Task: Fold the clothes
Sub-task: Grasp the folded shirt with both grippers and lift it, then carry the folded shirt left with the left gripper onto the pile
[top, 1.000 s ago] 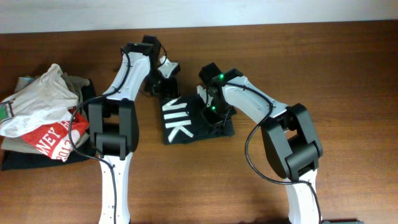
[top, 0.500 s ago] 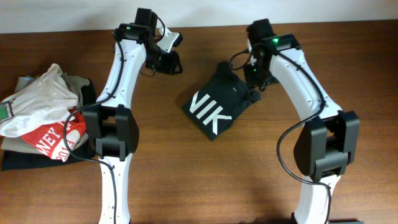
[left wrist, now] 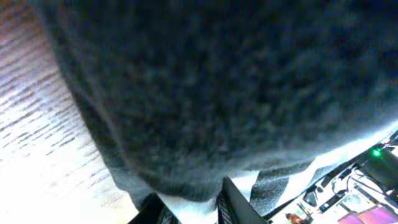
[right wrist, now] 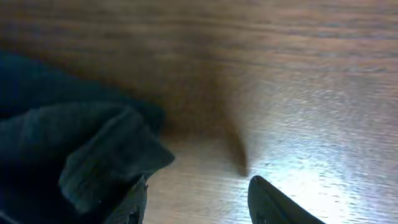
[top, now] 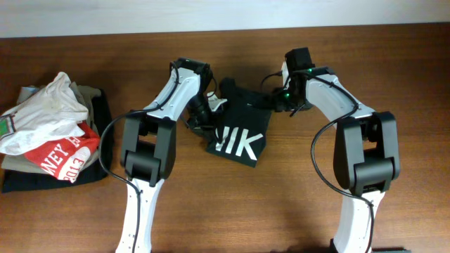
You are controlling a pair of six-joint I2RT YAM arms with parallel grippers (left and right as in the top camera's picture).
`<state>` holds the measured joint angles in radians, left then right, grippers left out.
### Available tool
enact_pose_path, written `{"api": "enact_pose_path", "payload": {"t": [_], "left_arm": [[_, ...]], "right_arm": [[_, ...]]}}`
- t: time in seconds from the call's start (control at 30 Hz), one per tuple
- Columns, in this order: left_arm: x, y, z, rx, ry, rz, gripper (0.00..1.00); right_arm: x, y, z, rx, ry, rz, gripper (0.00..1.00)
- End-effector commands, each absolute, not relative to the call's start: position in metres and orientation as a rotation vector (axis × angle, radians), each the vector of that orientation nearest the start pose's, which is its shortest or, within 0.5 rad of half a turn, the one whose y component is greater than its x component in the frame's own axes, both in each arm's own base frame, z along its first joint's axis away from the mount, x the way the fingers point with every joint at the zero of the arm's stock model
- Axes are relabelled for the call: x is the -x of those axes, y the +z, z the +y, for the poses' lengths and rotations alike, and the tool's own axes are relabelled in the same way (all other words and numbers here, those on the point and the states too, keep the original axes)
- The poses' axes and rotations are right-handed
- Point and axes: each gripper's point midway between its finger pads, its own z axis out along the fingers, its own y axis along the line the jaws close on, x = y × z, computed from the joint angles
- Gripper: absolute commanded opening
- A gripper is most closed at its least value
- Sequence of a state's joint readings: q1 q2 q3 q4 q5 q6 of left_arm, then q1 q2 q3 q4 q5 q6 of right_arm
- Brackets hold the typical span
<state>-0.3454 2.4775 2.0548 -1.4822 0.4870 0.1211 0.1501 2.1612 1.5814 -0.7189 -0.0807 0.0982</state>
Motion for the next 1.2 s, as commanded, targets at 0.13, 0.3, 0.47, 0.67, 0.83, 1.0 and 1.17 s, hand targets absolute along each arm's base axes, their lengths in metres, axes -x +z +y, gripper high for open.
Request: {"api": "enact_pose_path", "payload": {"t": [0.13,0.3,0.47,0.67,0.83,1.0,1.17], "left_arm": [[-0.466,0.094,-0.180,-0.531,-0.681,2.890,0.87],[-0.497,0.094,-0.210,-0.657,-0.750,2.688,0.99],[-0.482,0.035,-0.254,-0.692,-1.111,2.690,0.99],[-0.449,-0.007,-0.297,-0.841,-1.048,2.779,0.01],[-0.541,0.126,-0.147,-0.539,-0.234,2.719,0.00],[-0.498,0.186,0.002,-0.145,0.144,2.864,0.00],[-0.457,0.246,0.083,0.167,0.168,2.804,0.00]], "right_arm": [[-0.427,0.041,0.016,-0.009,-0.155,3.044,0.65],[-0.415,0.039,0.007,-0.041,-0.148,3.097,0.70],[-0.408,0.039,0.007,-0.039,-0.153,3.125,0.70],[-0.405,0.039,0.007,-0.038,-0.155,3.136,0.70],[-0.402,0.039,-0.002,-0.067,-0.163,3.146,0.69],[-0.393,0.040,-0.026,-0.166,-0.165,3.180,0.69],[-0.391,0.040,-0.026,-0.166,-0.167,3.188,0.69]]}}
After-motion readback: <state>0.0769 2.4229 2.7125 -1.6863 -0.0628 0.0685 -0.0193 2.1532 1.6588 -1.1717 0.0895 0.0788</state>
